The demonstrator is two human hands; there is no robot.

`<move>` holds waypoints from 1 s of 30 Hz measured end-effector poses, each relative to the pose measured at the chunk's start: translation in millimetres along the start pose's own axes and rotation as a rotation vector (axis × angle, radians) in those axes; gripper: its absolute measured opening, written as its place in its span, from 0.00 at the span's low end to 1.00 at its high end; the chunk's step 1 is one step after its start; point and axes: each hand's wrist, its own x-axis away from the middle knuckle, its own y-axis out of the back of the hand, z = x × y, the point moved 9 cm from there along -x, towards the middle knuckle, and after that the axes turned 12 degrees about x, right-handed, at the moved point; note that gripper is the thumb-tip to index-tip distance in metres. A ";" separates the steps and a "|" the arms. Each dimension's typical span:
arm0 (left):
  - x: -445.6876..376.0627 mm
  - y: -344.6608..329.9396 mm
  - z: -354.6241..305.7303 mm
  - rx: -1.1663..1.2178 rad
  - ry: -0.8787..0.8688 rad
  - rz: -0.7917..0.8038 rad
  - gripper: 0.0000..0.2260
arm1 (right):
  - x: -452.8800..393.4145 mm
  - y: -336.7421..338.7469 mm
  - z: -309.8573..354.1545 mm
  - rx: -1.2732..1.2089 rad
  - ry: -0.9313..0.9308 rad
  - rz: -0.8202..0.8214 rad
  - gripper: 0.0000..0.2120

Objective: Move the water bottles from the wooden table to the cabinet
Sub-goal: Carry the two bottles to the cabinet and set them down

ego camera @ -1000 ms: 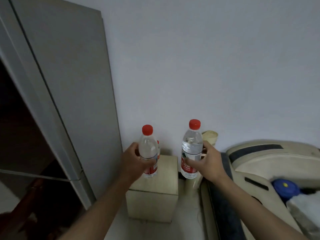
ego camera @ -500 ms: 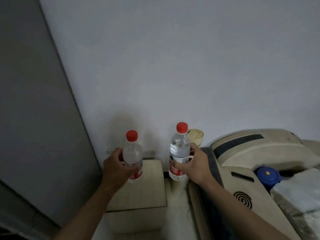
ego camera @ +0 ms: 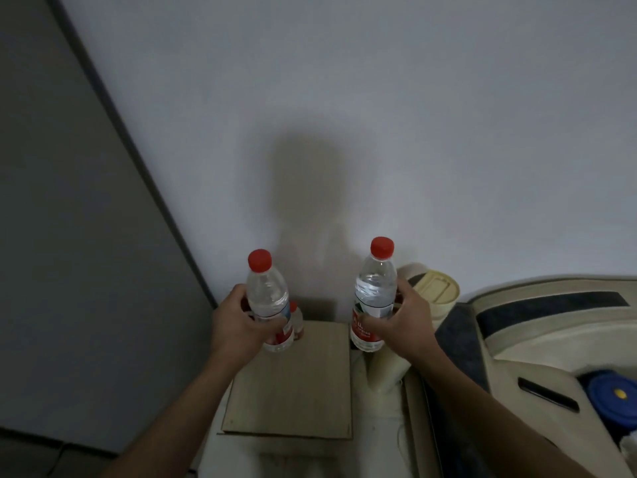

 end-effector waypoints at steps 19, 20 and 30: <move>-43.9 2.2 89.3 0.016 0.105 0.081 0.30 | -17.1 -84.5 -7.0 0.085 0.043 0.029 0.32; -44.5 1.4 96.6 0.012 0.124 0.084 0.31 | -19.9 -90.6 -12.2 0.088 0.046 0.036 0.31; -67.6 -17.6 171.5 -0.011 0.160 0.027 0.33 | -50.5 -168.6 -95.5 0.099 -0.009 0.120 0.30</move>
